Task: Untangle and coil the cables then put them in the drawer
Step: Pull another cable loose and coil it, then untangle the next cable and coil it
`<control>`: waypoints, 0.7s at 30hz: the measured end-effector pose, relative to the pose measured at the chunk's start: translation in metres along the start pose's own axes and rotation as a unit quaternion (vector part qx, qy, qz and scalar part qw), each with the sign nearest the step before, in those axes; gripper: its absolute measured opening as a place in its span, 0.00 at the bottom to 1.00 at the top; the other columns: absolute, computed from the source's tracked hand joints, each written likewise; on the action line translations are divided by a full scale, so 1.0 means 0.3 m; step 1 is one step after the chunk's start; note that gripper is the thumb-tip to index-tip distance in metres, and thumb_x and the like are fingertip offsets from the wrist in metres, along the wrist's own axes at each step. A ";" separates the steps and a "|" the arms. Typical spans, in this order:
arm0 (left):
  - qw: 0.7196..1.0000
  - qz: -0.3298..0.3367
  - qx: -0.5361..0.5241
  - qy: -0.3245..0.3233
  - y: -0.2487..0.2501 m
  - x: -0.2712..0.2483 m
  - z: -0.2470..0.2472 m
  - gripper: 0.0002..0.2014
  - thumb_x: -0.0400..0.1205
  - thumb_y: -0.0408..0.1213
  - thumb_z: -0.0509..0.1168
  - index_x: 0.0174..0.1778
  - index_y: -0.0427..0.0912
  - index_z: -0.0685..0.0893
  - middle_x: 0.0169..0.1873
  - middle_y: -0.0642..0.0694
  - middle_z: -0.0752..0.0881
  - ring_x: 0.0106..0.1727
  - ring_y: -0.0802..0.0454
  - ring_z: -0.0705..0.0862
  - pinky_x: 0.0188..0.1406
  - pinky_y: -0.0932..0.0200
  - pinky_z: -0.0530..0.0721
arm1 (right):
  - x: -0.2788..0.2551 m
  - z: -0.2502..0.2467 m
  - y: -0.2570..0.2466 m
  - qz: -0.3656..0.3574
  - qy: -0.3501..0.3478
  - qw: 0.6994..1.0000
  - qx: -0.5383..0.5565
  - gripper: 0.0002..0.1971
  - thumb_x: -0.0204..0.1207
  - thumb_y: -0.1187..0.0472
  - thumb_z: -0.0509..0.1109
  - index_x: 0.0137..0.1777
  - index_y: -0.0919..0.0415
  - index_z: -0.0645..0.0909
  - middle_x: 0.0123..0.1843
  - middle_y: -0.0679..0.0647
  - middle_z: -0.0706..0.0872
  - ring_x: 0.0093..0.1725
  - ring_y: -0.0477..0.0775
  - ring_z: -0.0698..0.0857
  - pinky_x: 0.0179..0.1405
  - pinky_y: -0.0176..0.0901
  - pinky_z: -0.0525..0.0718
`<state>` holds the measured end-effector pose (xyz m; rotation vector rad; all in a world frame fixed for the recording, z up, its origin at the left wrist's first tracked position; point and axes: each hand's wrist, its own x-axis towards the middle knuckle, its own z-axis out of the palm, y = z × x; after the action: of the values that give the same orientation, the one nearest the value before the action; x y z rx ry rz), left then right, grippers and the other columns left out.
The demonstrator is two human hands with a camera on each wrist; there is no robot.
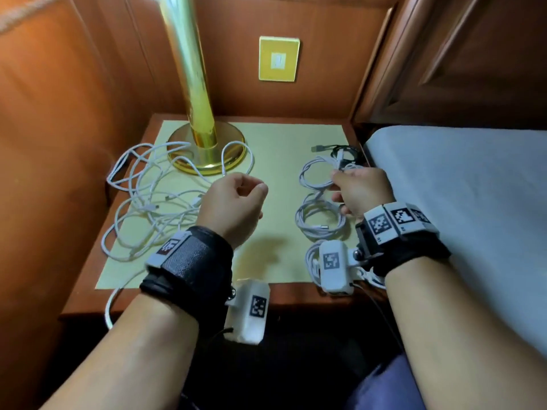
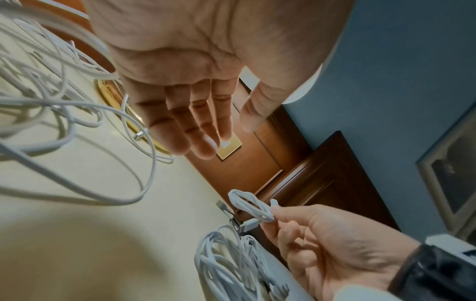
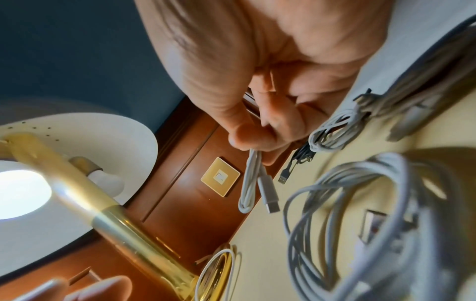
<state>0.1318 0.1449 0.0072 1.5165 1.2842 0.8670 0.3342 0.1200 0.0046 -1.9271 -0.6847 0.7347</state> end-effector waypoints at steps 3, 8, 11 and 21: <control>1.000 -0.003 0.016 -0.008 0.000 0.036 0.011 0.04 0.84 0.38 0.66 0.44 0.46 0.85 0.38 0.49 0.88 0.34 0.48 0.89 0.38 0.54 0.85 | 0.072 0.028 -0.006 0.021 -0.001 1.000 -0.004 0.15 0.82 0.59 0.70 0.53 0.75 0.86 0.29 0.56 0.84 0.17 0.46 0.76 0.17 0.35 0.71; 0.999 0.016 0.040 -0.010 -0.008 0.071 0.016 0.04 0.83 0.42 0.67 0.44 0.49 0.86 0.40 0.52 0.88 0.41 0.46 0.90 0.46 0.44 0.90 | 0.166 0.065 -0.015 0.094 -0.029 0.995 -0.015 0.11 0.80 0.59 0.73 0.43 0.69 0.87 0.28 0.53 0.84 0.14 0.41 0.75 0.11 0.31 0.69; 0.998 0.018 0.059 -0.014 -0.010 0.071 0.014 0.05 0.82 0.44 0.67 0.44 0.49 0.86 0.42 0.52 0.88 0.45 0.47 0.90 0.50 0.37 0.89 | 0.200 0.062 -0.007 0.112 -0.044 0.992 -0.034 0.08 0.81 0.61 0.72 0.42 0.64 0.82 0.33 0.54 0.85 0.21 0.45 0.78 0.12 0.32 0.71; 0.997 0.034 0.067 -0.007 -0.012 -0.004 -0.039 0.06 0.82 0.44 0.67 0.46 0.47 0.87 0.42 0.51 0.88 0.46 0.47 0.90 0.49 0.37 0.89 | 0.092 0.014 -0.050 0.031 -0.046 0.987 -0.154 0.04 0.80 0.65 0.69 0.52 0.63 0.80 0.40 0.59 0.85 0.12 0.36 0.76 0.10 0.28 0.71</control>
<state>0.1196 0.1463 0.0075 1.6769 1.3081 0.8271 0.3471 0.1485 0.0106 -2.2137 -0.8380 0.7978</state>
